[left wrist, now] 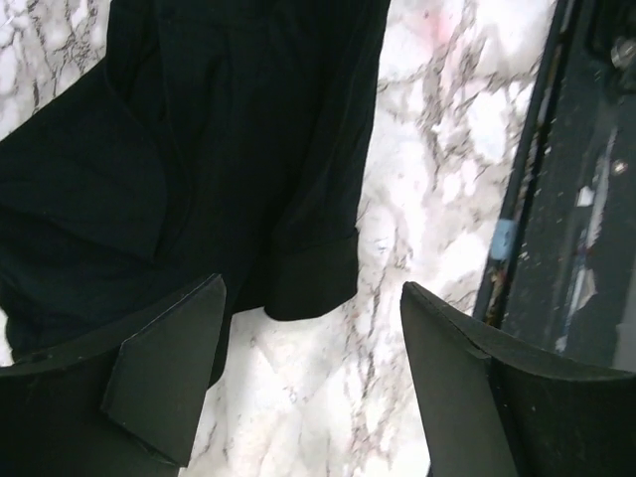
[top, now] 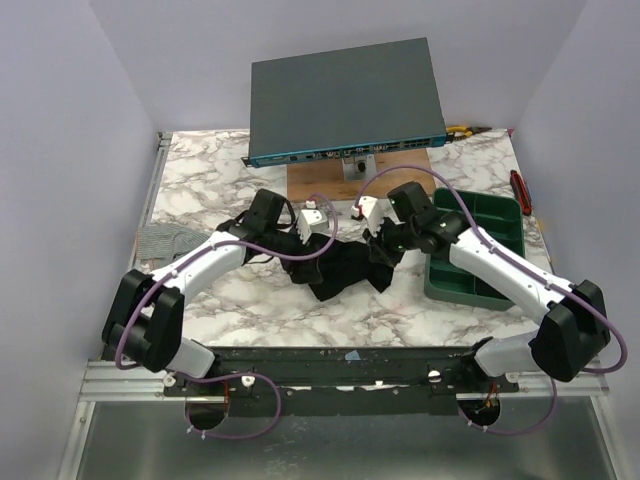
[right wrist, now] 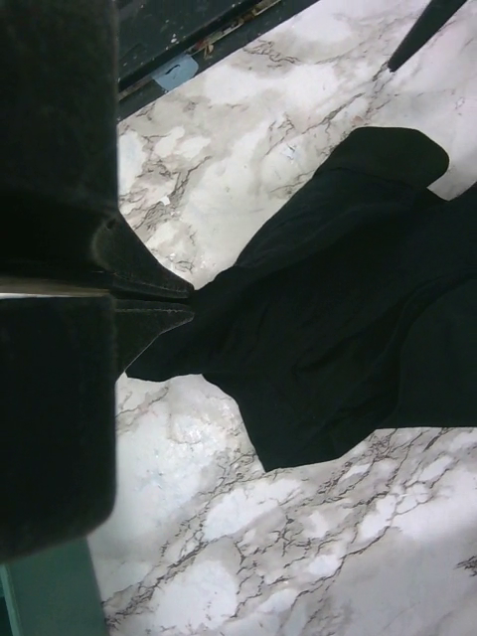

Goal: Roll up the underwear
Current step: Flatten out the underwear at the center of the board.

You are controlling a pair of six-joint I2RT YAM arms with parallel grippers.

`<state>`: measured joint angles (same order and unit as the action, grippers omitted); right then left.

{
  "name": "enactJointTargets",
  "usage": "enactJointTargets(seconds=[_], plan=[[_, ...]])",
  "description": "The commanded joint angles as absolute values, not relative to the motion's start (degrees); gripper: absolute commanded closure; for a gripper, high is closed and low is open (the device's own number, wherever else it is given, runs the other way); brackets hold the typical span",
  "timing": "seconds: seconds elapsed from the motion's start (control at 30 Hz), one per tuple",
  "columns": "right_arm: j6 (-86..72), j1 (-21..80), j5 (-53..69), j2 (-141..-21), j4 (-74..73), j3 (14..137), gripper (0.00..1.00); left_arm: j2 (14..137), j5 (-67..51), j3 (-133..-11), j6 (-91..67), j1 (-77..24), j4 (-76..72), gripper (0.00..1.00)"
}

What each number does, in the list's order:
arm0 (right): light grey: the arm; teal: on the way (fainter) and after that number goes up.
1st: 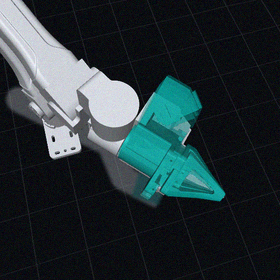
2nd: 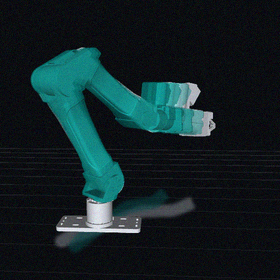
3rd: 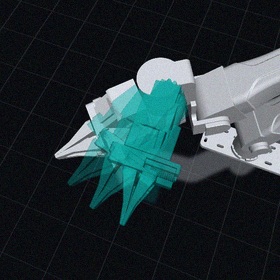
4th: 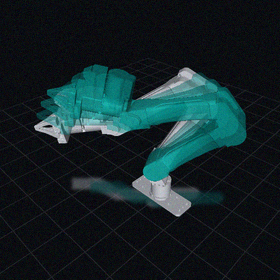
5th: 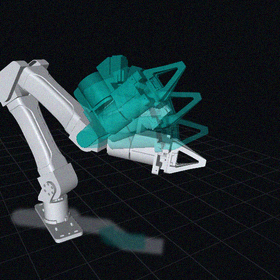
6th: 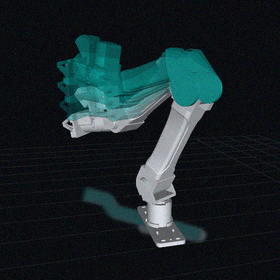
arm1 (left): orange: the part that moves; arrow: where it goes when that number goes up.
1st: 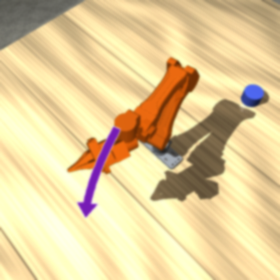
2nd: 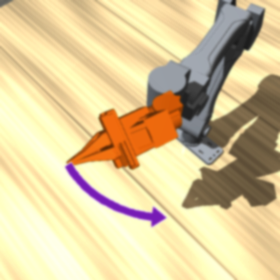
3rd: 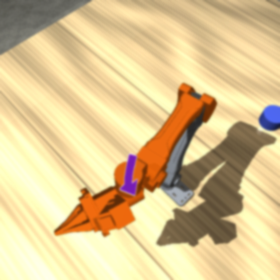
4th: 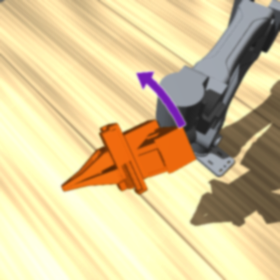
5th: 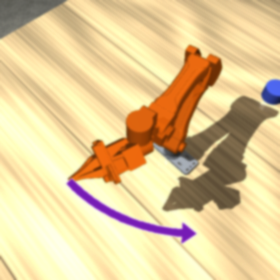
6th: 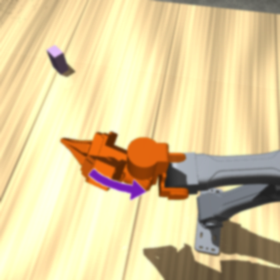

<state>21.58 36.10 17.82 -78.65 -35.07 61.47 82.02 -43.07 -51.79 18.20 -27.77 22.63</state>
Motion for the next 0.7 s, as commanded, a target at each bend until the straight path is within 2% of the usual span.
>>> enactJointTargets(seconds=[0.0,0.27,0.67], plan=[[19.82,33.68,23.00,-78.09,-33.75,61.61,0.99,85.05,-49.50,-53.73,10.18,-28.02,19.96,0.24],[19.76,32.19,25.58,-78.13,-34.18,61.74,0.99,92.58,-49.77,-57.83,7.09,-28.21,22.78,0.27],[20.19,30.70,26.99,-76.47,-34.80,61.00,0.99,94.16,-48.76,-59.60,8.76,-28.03,24.14,0.25]])
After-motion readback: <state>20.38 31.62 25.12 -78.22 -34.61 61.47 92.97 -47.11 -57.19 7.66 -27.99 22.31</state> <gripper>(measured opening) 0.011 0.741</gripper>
